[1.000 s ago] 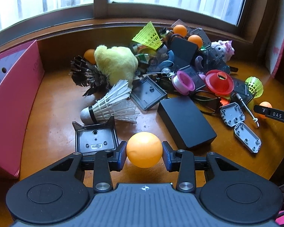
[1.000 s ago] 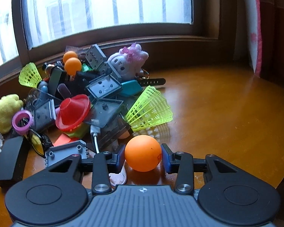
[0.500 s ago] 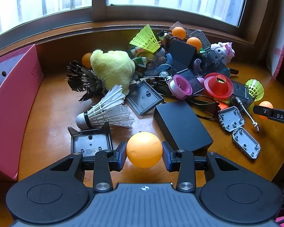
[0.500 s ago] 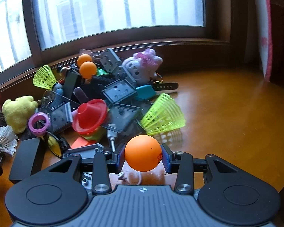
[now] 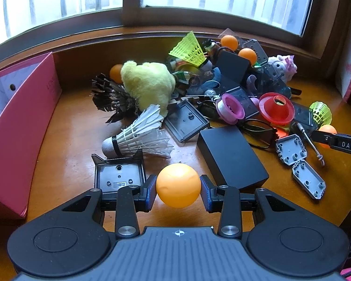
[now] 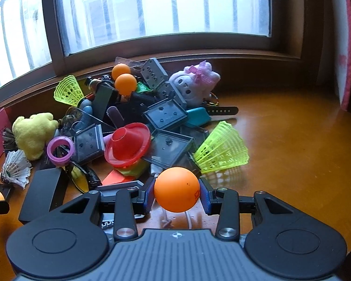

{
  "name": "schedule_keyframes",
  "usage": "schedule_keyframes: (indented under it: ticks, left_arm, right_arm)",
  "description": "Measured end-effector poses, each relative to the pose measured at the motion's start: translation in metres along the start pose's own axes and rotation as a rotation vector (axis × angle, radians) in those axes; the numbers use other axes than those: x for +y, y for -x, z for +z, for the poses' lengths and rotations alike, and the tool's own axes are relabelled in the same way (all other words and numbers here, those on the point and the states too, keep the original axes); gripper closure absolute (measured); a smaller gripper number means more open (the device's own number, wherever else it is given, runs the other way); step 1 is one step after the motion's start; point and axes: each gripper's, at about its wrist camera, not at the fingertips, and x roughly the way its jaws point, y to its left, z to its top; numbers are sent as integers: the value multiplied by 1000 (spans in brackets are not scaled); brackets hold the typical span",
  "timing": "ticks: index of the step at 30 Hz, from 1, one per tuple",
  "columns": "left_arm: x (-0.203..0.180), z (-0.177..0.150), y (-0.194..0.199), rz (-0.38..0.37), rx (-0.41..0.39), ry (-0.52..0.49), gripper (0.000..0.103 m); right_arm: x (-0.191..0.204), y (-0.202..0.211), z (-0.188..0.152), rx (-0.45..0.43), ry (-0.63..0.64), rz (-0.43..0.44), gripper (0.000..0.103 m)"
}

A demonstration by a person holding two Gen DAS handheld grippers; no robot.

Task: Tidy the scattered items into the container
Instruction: 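Lift and carry the held orange balls in both tools over the pink shoebox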

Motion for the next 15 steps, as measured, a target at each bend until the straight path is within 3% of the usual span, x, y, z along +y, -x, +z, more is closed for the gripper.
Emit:
schedule_keyframes:
  ticks: [15]
  left_arm:
    - [2, 9, 2, 37, -16, 25, 63]
  right_arm:
    - [22, -8, 16, -1, 89, 84, 61]
